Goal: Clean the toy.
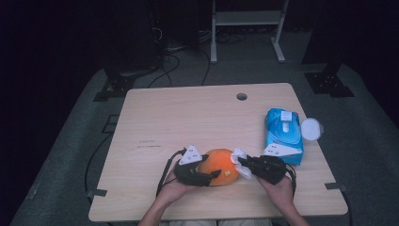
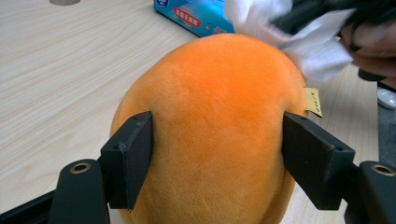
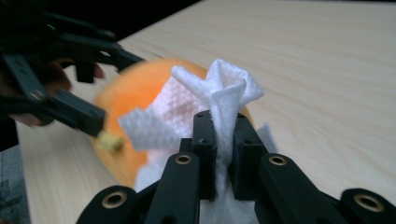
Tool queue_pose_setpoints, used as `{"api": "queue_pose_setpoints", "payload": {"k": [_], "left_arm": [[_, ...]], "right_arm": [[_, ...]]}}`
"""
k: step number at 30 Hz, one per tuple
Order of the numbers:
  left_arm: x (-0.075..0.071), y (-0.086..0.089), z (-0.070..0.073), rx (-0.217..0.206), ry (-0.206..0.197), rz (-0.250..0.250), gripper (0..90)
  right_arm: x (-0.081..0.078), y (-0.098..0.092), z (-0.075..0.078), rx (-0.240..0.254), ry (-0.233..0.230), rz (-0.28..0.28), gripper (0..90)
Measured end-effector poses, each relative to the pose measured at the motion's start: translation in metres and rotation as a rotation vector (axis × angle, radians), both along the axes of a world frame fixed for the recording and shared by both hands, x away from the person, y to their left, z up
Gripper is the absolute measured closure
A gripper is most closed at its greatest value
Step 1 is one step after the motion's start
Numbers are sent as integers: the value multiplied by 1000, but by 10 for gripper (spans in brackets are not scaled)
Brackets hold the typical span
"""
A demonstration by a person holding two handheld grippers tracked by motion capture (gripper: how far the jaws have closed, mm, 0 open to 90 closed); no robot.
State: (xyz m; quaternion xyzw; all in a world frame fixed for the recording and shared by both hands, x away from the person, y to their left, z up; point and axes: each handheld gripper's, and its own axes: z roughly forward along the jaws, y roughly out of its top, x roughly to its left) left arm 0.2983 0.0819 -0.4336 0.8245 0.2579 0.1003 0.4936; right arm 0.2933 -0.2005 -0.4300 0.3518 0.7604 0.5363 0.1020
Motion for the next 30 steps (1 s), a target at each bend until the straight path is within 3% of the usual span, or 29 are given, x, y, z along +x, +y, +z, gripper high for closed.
{"api": "queue_pose_setpoints", "payload": {"k": [3,4,5,6,9,11,12,13,16,19,21,23,24,25,27,30], "left_arm": [[-1,-2,0,5,-6,-8,280],[-2,-3,1,13,-10,-9,280],[-3,-3,1,14,-13,-12,275],[-3,-3,2,13,-10,-21,275],[-4,-4,3,-1,-9,-31,263],[-5,-7,3,19,-20,-33,263],[-6,-8,3,27,-26,-37,263],[-6,-9,3,30,-29,-41,263],[-6,-8,3,30,-34,-46,248],[-3,-1,11,7,-8,-41,194],[0,5,15,-14,13,8,177],[5,6,13,-19,66,21,180],[6,4,8,-3,85,2,195],[6,2,6,5,82,-6,221],[0,-4,5,28,37,-45,266],[-3,-8,8,55,4,-55,270]], "right_arm": [[-1,7,8,35,-25,38,815],[-2,11,12,31,-39,52,814],[-4,14,12,-3,-56,50,814],[-4,14,12,-3,-56,50,814],[3,1,1,11,1,7,813],[2,1,3,13,-2,5,814],[0,5,6,9,-21,14,814],[-6,16,12,-3,-59,57,812],[-6,24,16,-45,-90,69,813],[-1,15,8,-25,-53,56,814],[-1,10,7,-21,-43,42,815],[-1,10,7,-28,-47,41,814],[-2,12,9,-30,-50,41,815],[-5,17,11,-36,-59,50,813],[-15,34,18,-84,-122,97,812],[-17,42,21,-106,-143,121,812]]}}
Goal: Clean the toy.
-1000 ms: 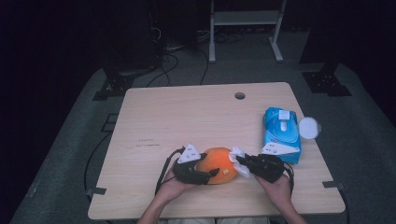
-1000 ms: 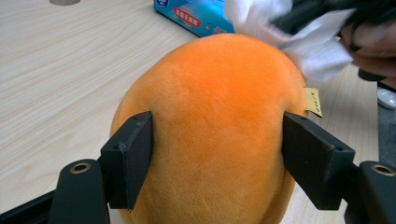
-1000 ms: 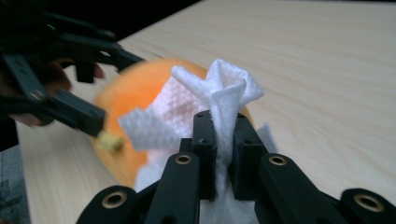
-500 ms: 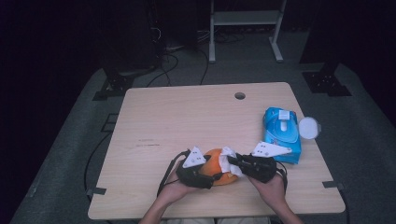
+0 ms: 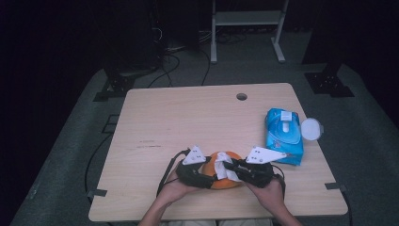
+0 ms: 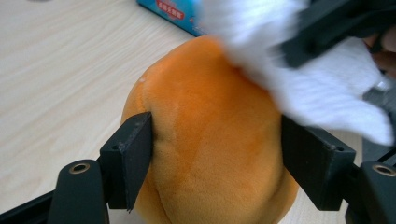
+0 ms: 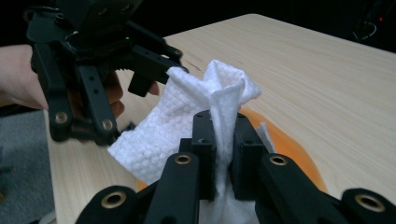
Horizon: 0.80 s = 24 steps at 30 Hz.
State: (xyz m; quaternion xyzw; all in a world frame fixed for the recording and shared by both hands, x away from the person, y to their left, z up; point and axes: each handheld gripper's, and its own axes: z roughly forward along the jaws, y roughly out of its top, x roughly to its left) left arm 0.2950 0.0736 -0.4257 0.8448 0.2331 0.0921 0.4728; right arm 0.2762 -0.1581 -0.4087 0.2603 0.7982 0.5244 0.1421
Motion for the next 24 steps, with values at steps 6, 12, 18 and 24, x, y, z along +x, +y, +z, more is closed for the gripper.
{"api": "queue_pose_setpoints", "payload": {"k": [6,12,18,24], "left_arm": [[9,9,1,-68,92,45,141],[4,0,-4,6,38,20,323],[5,2,0,-82,73,31,240],[10,-2,-9,-77,139,81,316]], "right_arm": [[15,-25,-6,45,53,-115,814],[8,-14,-3,47,40,-40,812],[16,-31,-3,70,71,-121,813],[8,-16,-5,70,78,-70,811]]}}
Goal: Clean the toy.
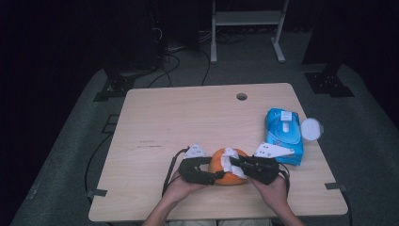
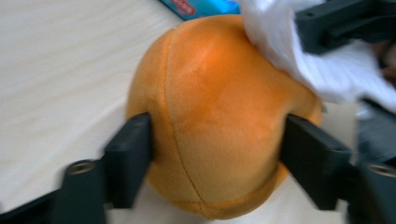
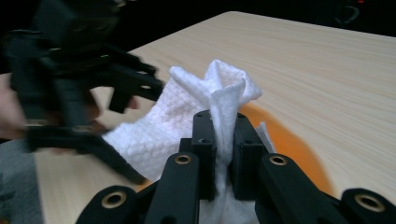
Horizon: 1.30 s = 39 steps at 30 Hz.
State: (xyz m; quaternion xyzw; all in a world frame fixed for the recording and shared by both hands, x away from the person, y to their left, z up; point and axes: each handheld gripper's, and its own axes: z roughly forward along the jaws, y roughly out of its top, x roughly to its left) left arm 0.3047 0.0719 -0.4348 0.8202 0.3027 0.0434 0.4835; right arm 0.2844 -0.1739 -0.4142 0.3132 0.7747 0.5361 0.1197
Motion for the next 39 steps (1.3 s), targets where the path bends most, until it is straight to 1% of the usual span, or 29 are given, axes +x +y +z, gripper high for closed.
{"api": "queue_pose_setpoints", "payload": {"k": [1,2,4,7,9,10,11,12,13,14,15,16,17,18,19,20,21,22,23,25,26,27,30,33,34,35,36,37,39], "left_arm": [[-1,0,0,15,-23,-4,316],[-3,1,1,31,-49,-12,369],[-5,1,3,46,-87,-19,391],[-6,-2,7,45,-116,-39,393],[-5,-2,7,32,-107,-36,307],[-2,-3,5,-9,-55,-19,251],[-2,-3,5,-9,-55,-19,192],[1,-3,-1,-16,6,-2,160],[2,-3,-5,-25,17,1,163],[2,-3,-5,-25,17,1,200],[1,-2,-5,-26,6,5,200],[-1,-2,-3,-17,-17,8,298],[-3,-3,0,-2,-55,2,332],[-5,-5,4,22,-100,-11,332],[-8,-7,6,56,-145,-28,365],[-11,-9,9,86,-187,-40,365],[-14,-8,13,108,-232,-56,377],[-14,-7,14,108,-241,-64,382],[-14,-7,14,108,-241,-64,382],[-13,-6,13,94,-225,-67,372],[-11,-6,12,65,-198,-57,341],[-9,-6,11,37,-161,-44,231],[-2,-5,7,-30,-53,-9,204],[-5,-6,7,-3,-95,-2,318],[-7,-7,9,15,-126,-18,352],[-16,-14,11,87,-211,-58,363],[-20,-17,12,125,-245,-74,369],[-22,-18,12,142,-271,-84,372],[-22,-18,12,142,-277,-91,376]], "right_arm": [[0,0,0,0,0,0,811],[-2,6,1,-21,-16,16,810],[-2,6,3,-37,-30,16,810],[5,-11,6,-24,-35,-47,810],[5,-16,5,-21,-33,-64,811],[6,-21,2,-13,-18,-79,811],[5,-21,1,-15,-17,-81,811],[4,-20,1,-16,-18,-76,811],[3,-18,2,-17,-17,-69,811],[3,-18,2,-17,-17,-69,811],[1,-15,3,-21,-24,-59,811],[-4,-5,4,-17,-39,-13,810],[-7,2,6,-22,-49,18,810],[-7,2,6,-22,-49,18,810],[-11,14,9,-62,-88,49,809],[-11,14,9,-62,-88,49,809],[-9,14,12,-80,-115,37,810],[-7,10,13,-70,-114,25,810],[-7,10,13,-70,-114,25,810],[0,-4,13,-67,-102,-23,810],[3,-10,12,-64,-93,-45,810],[6,-20,6,-43,-51,-65,810],[4,-20,5,-40,-45,-63,812],[-4,-4,9,-56,-67,-17,813],[-8,8,11,-57,-72,28,812],[-10,15,11,-67,-81,49,812],[-11,21,11,-89,-96,61,811],[-12,23,11,-106,-103,60,811],[-10,22,12,-105,-104,53,811]]}}
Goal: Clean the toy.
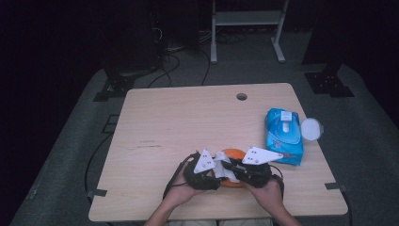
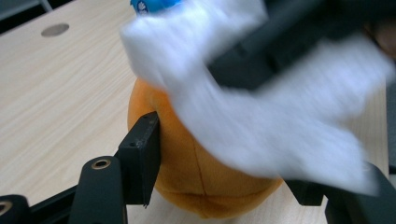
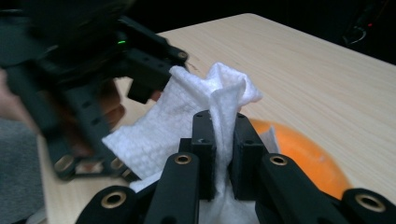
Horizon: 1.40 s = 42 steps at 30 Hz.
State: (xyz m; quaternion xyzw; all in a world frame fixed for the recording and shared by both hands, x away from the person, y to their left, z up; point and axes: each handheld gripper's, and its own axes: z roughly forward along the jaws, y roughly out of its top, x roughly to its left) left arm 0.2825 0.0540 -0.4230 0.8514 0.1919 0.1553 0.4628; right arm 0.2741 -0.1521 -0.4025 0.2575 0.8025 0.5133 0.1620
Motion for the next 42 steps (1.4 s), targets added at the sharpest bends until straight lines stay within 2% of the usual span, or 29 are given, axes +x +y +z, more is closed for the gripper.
{"api": "queue_pose_setpoints", "payload": {"k": [3,5,6,7,9,10,11,12,13,15,18,20,21,23,24,26,28,29,31,34,36,37,38,39,40,41,42], "left_arm": [[3,3,-2,-40,30,1,339],[8,5,-3,-100,99,12,270],[10,6,-4,-125,123,12,269],[9,4,-4,-111,119,14,279],[6,1,-4,-88,84,16,329],[2,-2,-3,-43,35,-1,336],[2,-2,-3,-43,35,-1,340],[0,-2,-3,-20,25,-2,346],[0,-1,-3,-24,20,-1,356],[2,2,-5,-24,20,-7,364],[2,3,-5,-27,27,-11,349],[3,2,-3,-47,46,-13,333],[2,0,-2,-40,42,-13,327],[-1,-4,-2,-14,12,-32,339],[-1,-4,-2,-14,12,-32,343],[-2,-3,-3,10,5,-31,344],[-1,0,-4,2,14,-27,353],[-1,2,-5,-4,18,-27,356],[-1,2,-5,2,20,-26,357],[1,4,-6,-1,41,-32,354],[3,7,-7,-13,69,-34,348],[4,7,-7,-14,80,-33,288],[5,8,-6,-20,94,-30,288],[6,9,-5,-46,116,-19,252],[7,10,-5,-62,134,-17,218],[8,10,-4,-68,147,-15,209],[8,10,-4,-55,141,-11,234]], "right_arm": [[8,-17,3,35,11,-55,812],[10,-26,2,46,25,-83,812],[10,-30,0,49,29,-87,812],[9,-31,-1,55,37,-88,813],[3,-19,0,39,22,-41,812],[0,-12,-1,31,23,-9,812],[-1,-5,-2,18,21,20,811],[-2,-1,-2,-8,7,23,811],[0,-2,-2,-9,7,19,811],[6,-11,0,19,21,-17,812],[12,-29,2,30,29,-88,814],[14,-34,1,35,38,-97,814],[13,-36,0,38,45,-93,815],[5,-21,2,30,30,-37,814],[5,-21,2,30,30,-37,814],[1,-6,1,-4,11,3,813],[3,-3,0,-22,2,11,815],[6,-8,0,-10,12,0,814],[15,-30,-1,39,55,-62,813],[16,-45,-4,38,63,-115,814],[16,-45,-5,39,66,-113,814],[15,-39,-8,34,70,-101,814],[15,-39,-8,34,70,-101,814],[14,-34,-8,29,62,-92,814],[12,-29,-8,33,62,-76,813],[11,-24,-8,53,77,-36,812],[10,-22,-9,52,77,-28,812]]}}
